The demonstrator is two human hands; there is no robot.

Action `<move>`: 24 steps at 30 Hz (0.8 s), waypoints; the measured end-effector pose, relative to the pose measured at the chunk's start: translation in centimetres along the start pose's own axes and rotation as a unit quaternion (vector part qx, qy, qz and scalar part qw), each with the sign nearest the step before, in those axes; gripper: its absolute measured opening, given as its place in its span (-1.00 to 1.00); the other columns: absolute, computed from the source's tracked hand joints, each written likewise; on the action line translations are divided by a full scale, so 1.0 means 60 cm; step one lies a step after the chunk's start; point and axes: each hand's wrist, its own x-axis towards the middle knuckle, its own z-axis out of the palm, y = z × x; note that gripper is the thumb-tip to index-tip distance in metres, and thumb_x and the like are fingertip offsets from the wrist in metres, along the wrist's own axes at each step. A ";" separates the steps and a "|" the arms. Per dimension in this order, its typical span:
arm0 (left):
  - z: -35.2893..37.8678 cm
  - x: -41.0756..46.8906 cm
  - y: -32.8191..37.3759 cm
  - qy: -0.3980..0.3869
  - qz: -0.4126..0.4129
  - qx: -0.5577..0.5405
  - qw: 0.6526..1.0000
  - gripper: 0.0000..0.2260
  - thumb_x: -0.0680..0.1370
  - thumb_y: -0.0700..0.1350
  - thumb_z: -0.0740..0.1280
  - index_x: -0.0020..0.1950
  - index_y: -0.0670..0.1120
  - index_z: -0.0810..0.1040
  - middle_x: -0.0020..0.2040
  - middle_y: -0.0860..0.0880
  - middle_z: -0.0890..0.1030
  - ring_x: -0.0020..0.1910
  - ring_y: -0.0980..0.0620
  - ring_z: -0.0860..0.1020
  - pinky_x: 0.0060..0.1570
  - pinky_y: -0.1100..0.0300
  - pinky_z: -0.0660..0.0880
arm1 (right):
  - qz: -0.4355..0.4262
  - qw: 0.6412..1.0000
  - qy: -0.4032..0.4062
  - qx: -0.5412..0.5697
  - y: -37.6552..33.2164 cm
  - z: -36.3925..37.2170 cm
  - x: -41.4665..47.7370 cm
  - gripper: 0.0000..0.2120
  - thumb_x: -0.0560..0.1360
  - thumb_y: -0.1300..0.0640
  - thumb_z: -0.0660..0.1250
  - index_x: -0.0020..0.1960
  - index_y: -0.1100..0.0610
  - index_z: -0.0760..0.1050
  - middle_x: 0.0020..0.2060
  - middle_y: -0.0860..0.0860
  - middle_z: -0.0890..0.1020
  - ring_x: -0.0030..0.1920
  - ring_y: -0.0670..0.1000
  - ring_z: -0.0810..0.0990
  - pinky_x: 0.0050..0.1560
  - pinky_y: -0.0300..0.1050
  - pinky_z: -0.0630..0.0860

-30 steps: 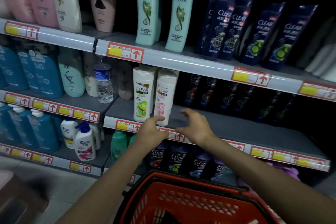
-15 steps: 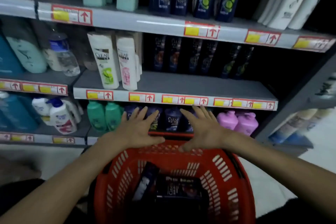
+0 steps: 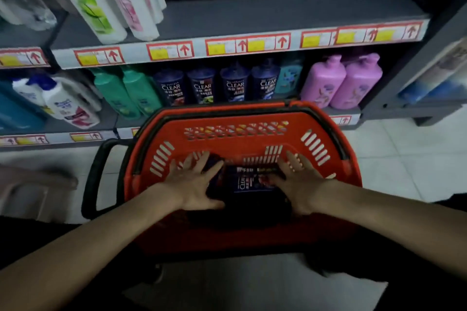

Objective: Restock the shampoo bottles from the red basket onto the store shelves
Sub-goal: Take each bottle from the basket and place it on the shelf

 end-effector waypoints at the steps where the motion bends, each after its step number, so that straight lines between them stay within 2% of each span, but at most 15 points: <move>1: 0.015 0.003 0.006 -0.003 0.006 0.013 1.000 -0.01 0.42 0.59 0.17 0.59 0.31 -0.39 0.63 0.04 -0.43 0.64 -0.27 -0.26 0.55 -0.38 -0.13 | 0.002 1.000 -0.006 -0.008 0.003 0.011 -0.001 -0.06 0.54 -0.08 0.38 0.67 -0.06 -0.19 0.63 0.21 -0.26 0.58 0.35 -0.37 0.57 0.35 -0.19; 3: 0.039 0.009 0.018 -0.006 0.025 0.030 0.999 -0.02 0.45 0.55 0.19 0.59 0.31 -0.40 0.61 0.05 -0.47 0.64 -0.28 -0.28 0.54 -0.40 -0.12 | 0.000 1.000 -0.006 -0.014 0.006 0.028 -0.002 -0.07 0.57 -0.11 0.36 0.67 -0.07 -0.23 0.63 0.20 -0.27 0.58 0.35 -0.37 0.56 0.37 -0.19; 6: 0.057 0.025 0.026 -0.010 0.040 0.026 0.999 -0.05 0.51 0.47 0.25 0.59 0.31 -0.39 0.61 0.10 -0.48 0.64 -0.30 -0.25 0.53 -0.40 -0.02 | 0.010 1.000 -0.005 -0.020 0.014 0.042 -0.003 -0.01 0.52 -0.33 0.31 0.67 -0.06 -0.24 0.64 0.19 -0.24 0.57 0.36 -0.39 0.53 0.42 -0.23; 8: 0.063 0.037 0.028 0.009 0.061 0.035 0.997 -0.09 0.53 0.42 0.27 0.58 0.35 -0.37 0.60 0.17 -0.47 0.64 -0.33 -0.17 0.49 -0.39 0.18 | 0.035 0.999 -0.021 -0.021 0.019 0.049 -0.001 0.05 0.46 -0.46 0.24 0.67 -0.03 -0.24 0.64 0.20 -0.22 0.57 0.37 -0.39 0.51 0.45 -0.26; 11: 0.061 0.059 0.047 0.042 0.104 0.090 0.990 -0.16 0.58 0.33 0.28 0.60 0.37 -0.30 0.60 0.23 -0.43 0.64 -0.34 -0.09 0.29 -0.27 0.48 | 0.044 0.999 -0.028 -0.016 0.023 0.057 -0.002 0.08 0.42 -0.53 0.21 0.67 -0.03 -0.22 0.64 0.20 -0.21 0.57 0.38 -0.38 0.50 0.45 -0.27; 15: 0.051 0.105 0.092 0.068 0.105 0.102 0.987 -0.19 0.61 0.27 0.27 0.62 0.33 -0.28 0.65 0.20 -0.33 0.66 -0.27 -0.09 0.19 -0.20 0.58 | 0.029 0.999 -0.017 0.004 0.027 0.063 -0.007 0.05 0.43 -0.52 0.21 0.68 -0.04 -0.18 0.64 0.20 -0.19 0.58 0.36 -0.37 0.52 0.41 -0.30; 17: 0.049 0.130 0.112 0.067 0.101 0.099 0.988 -0.18 0.62 0.23 0.28 0.62 0.31 -0.30 0.67 0.17 -0.26 0.65 -0.27 -0.06 0.20 -0.21 0.57 | 0.025 1.000 -0.016 0.008 0.030 0.067 -0.008 0.04 0.44 -0.53 0.19 0.68 -0.05 -0.18 0.64 0.19 -0.19 0.58 0.35 -0.38 0.53 0.39 -0.32; 21: 0.048 0.167 0.144 0.046 0.090 0.116 0.988 -0.15 0.63 0.12 0.32 0.63 0.28 -0.31 0.70 0.07 -0.05 0.59 -0.28 0.18 0.32 -0.15 0.48 | 0.024 0.999 -0.023 0.021 0.037 0.078 -0.012 0.03 0.45 -0.55 0.14 0.67 -0.06 -0.21 0.65 0.17 -0.21 0.57 0.33 -0.42 0.54 0.36 -0.32; 24: 0.055 0.184 0.154 0.049 0.088 0.143 0.985 -0.14 0.64 -0.08 0.32 0.65 0.21 -0.29 0.63 -0.09 0.25 0.42 -0.19 0.46 0.23 -0.08 0.53 | 0.029 0.999 -0.026 0.017 0.044 0.084 -0.016 0.04 0.43 -0.58 0.10 0.67 -0.05 -0.21 0.65 0.17 -0.20 0.58 0.34 -0.39 0.54 0.36 -0.30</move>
